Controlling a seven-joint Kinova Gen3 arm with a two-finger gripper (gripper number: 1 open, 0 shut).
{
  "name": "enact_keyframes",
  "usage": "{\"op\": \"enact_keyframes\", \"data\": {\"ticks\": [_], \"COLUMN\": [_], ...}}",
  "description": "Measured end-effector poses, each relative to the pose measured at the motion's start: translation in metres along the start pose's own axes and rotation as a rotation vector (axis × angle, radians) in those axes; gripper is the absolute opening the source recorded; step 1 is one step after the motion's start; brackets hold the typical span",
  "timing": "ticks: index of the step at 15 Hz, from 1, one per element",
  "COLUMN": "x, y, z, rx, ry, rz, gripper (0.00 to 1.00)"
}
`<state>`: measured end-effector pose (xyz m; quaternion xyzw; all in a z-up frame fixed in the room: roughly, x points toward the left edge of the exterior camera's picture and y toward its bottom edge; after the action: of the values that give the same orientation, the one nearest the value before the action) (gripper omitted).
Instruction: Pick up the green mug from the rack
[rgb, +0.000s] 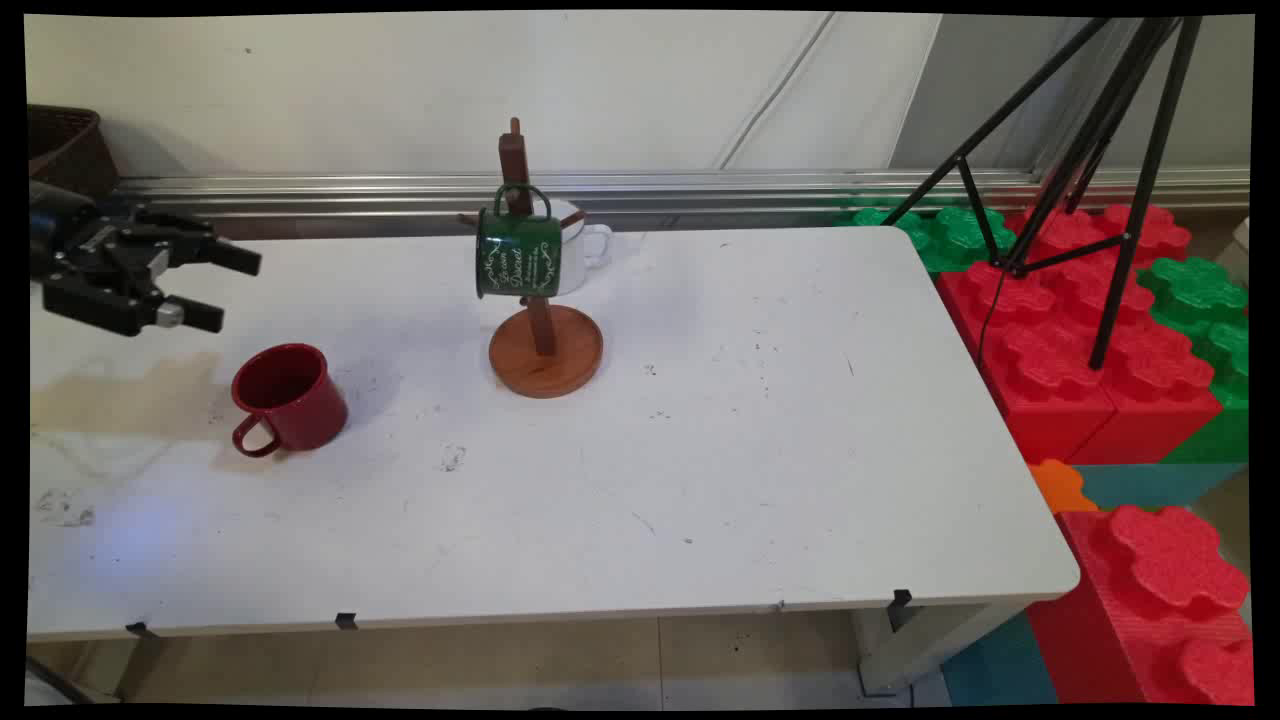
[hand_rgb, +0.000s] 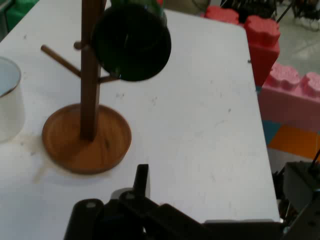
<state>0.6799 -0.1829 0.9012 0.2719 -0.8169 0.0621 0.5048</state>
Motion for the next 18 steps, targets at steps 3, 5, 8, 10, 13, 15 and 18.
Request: {"op": "enact_keyframes", "data": {"ticks": [3, 5, 8, 10, 13, 15, 18], "x": [0.007, 0.011, 0.015, 0.018, 0.022, 0.025, 0.030], "y": [-0.001, -0.002, -0.003, -0.004, -0.006, -0.008, -0.011], "z": [0.016, 0.024, 0.038, 0.050, 0.064, 0.075, 0.092], "rx": [-0.017, -0.026, -0.036, -0.043, -0.048, -0.050, -0.051], "ry": [0.029, 0.039, 0.050, 0.060, 0.069, 0.075, 0.082], "rz": [-0.007, -0.009, -0.012, -0.015, -0.016, -0.018, -0.022], "gripper": [1.00, 1.00, 1.00, 1.00, 1.00, 1.00, 1.00]}}
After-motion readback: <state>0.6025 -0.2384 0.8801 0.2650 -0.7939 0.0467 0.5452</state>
